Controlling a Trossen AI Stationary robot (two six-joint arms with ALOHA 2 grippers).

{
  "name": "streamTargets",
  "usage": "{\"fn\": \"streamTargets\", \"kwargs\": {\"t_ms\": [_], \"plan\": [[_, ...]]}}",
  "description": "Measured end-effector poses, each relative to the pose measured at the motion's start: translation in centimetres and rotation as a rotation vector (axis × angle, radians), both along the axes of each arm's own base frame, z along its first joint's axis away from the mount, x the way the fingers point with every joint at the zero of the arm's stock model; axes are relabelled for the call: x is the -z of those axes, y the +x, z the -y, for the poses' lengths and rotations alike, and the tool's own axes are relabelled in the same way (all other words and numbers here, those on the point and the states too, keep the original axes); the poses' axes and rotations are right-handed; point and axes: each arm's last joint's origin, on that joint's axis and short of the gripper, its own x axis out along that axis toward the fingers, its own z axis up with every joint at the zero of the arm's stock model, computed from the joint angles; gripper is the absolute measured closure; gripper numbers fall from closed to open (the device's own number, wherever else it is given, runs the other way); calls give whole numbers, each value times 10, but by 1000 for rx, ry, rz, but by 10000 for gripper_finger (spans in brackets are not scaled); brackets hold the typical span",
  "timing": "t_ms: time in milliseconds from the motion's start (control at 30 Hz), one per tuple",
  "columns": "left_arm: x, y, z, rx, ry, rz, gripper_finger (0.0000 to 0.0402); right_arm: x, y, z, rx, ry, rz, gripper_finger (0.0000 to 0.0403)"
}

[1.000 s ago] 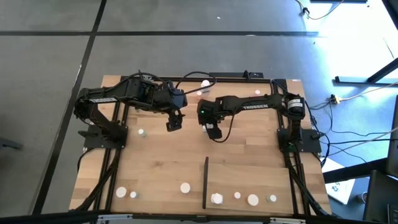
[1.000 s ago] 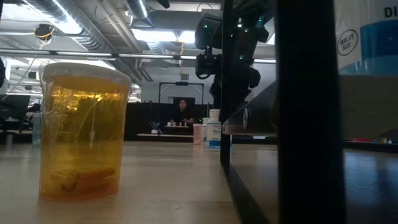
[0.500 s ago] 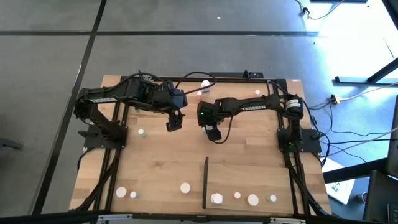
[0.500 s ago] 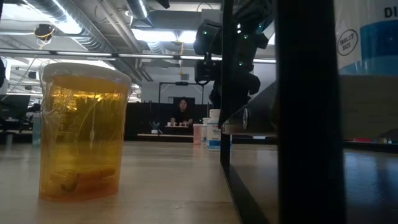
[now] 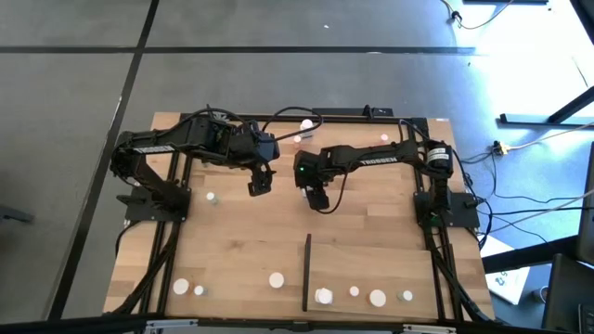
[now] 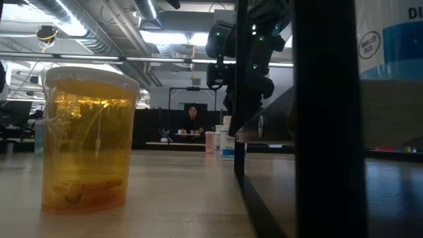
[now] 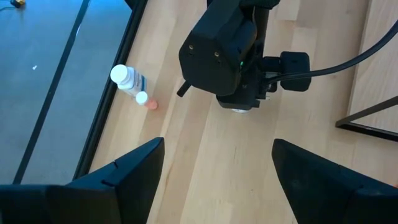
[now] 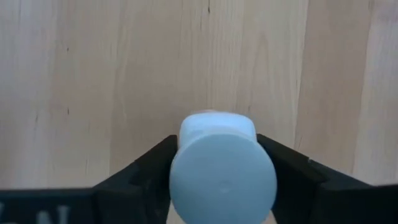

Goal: Pick and place medicine bottles onto shelf by color
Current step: Put the middle white pill bottle on the shelf

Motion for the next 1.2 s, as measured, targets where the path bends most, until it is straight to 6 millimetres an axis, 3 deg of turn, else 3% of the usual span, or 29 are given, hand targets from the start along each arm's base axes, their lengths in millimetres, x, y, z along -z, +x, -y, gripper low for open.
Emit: {"fn": "streamTargets", "kwargs": {"t_ms": [100, 367, 600, 967, 1200], "plan": [[0, 0, 0, 0, 0, 0, 109, 0, 0, 0, 0, 0, 0, 228], [0, 0, 0, 0, 0, 0, 109, -1, 0, 0, 2, 2, -7, 223], [0, 0, 0, 0, 0, 0, 109, -15, 0, 0, 51, 25, -53, 227], [0, 0, 0, 0, 0, 0, 109, -53, -3, -25, 39, 43, -139, 219], [0, 0, 0, 0, 0, 0, 109, -98, -21, -48, 84, -7, -43, 218]]}}
